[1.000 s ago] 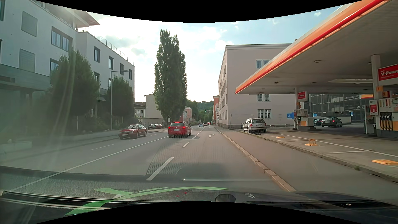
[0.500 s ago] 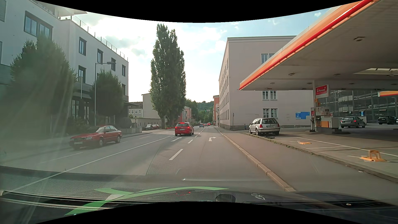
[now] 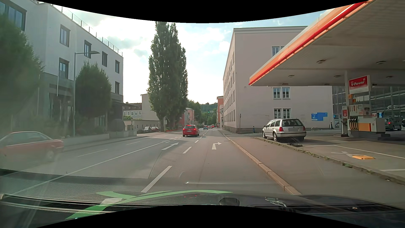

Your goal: Follow the waypoints while adhering to traffic rules and regulations

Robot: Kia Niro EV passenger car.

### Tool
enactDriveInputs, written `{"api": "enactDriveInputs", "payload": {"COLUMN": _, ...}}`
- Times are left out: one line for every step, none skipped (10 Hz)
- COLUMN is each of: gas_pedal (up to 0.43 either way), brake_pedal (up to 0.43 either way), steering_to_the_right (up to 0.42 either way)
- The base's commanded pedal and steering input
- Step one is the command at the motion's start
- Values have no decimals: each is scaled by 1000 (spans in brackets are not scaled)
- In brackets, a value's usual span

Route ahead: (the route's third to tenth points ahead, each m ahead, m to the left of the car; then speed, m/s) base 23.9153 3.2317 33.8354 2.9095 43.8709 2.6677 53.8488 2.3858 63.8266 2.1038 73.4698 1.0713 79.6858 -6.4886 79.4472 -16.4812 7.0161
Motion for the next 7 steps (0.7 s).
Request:
{"api": "enactDriveInputs", "payload": {"gas_pedal": 110, "brake_pedal": 0, "steering_to_the_right": -2}}
{"api": "enactDriveInputs", "payload": {"gas_pedal": 110, "brake_pedal": 0, "steering_to_the_right": -2}}
{"api": "enactDriveInputs", "payload": {"gas_pedal": 110, "brake_pedal": 0, "steering_to_the_right": -2}}
{"api": "enactDriveInputs", "payload": {"gas_pedal": 110, "brake_pedal": 0, "steering_to_the_right": -2}}
{"api": "enactDriveInputs", "payload": {"gas_pedal": 110, "brake_pedal": 0, "steering_to_the_right": -2}}
{"api": "enactDriveInputs", "payload": {"gas_pedal": 110, "brake_pedal": 0, "steering_to_the_right": -2}}
{"api": "enactDriveInputs", "payload": {"gas_pedal": 110, "brake_pedal": 0, "steering_to_the_right": -2}}
